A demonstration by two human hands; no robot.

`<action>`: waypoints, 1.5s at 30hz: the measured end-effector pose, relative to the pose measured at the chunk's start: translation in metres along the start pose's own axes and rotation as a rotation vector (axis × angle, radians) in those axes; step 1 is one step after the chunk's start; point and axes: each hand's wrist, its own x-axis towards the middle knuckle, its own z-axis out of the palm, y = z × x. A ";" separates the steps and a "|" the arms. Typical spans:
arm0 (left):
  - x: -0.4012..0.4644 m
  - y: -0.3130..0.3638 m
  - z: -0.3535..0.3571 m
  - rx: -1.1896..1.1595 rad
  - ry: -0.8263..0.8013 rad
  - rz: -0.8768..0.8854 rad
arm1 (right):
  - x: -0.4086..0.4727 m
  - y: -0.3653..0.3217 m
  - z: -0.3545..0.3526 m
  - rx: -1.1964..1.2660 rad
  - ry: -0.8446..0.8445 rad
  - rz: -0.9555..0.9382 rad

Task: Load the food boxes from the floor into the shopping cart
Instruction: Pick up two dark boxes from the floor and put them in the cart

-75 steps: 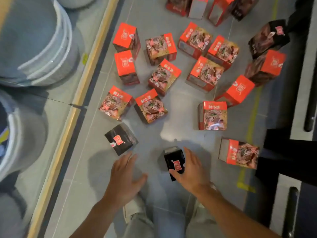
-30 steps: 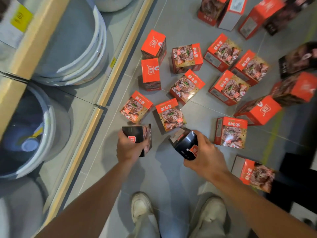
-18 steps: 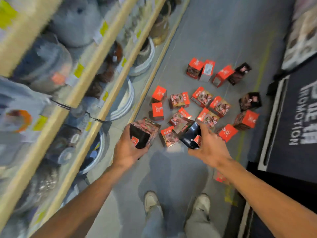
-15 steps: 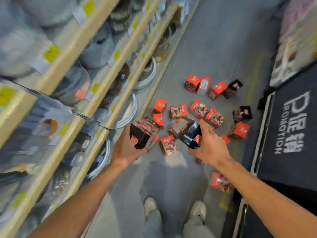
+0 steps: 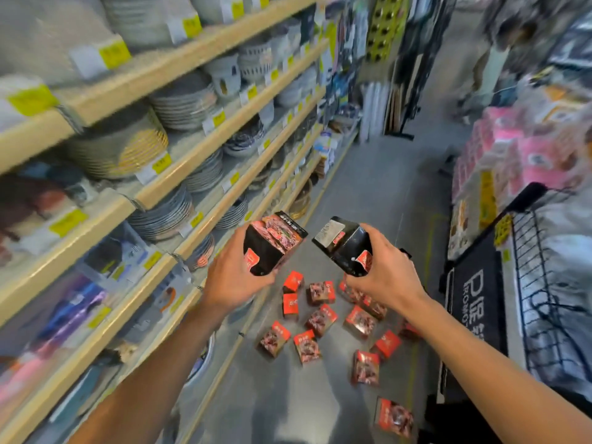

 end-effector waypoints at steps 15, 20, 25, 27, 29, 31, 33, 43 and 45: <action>-0.024 0.016 -0.093 0.129 0.190 0.048 | -0.005 -0.078 -0.030 -0.015 0.095 -0.187; -0.040 0.027 -0.109 0.173 0.287 -0.039 | 0.020 -0.088 -0.040 0.060 0.051 -0.332; -0.077 0.042 -0.124 0.272 0.401 -0.169 | 0.042 -0.108 -0.040 0.130 -0.054 -0.521; -0.102 0.046 -0.132 0.300 0.462 -0.223 | 0.047 -0.124 -0.034 0.150 -0.104 -0.608; -0.133 0.046 -0.140 0.331 0.525 -0.296 | 0.044 -0.145 -0.023 0.175 -0.166 -0.699; -0.169 0.045 -0.148 0.355 0.587 -0.374 | 0.034 -0.168 -0.010 0.209 -0.228 -0.787; -0.211 0.044 -0.155 0.377 0.655 -0.456 | 0.016 -0.193 0.005 0.218 -0.278 -0.878; -0.473 0.053 -0.176 0.509 0.981 -0.897 | -0.163 -0.332 0.082 0.232 -0.563 -1.352; -0.530 0.057 -0.177 0.528 1.033 -0.968 | -0.214 -0.357 0.094 0.247 -0.614 -1.440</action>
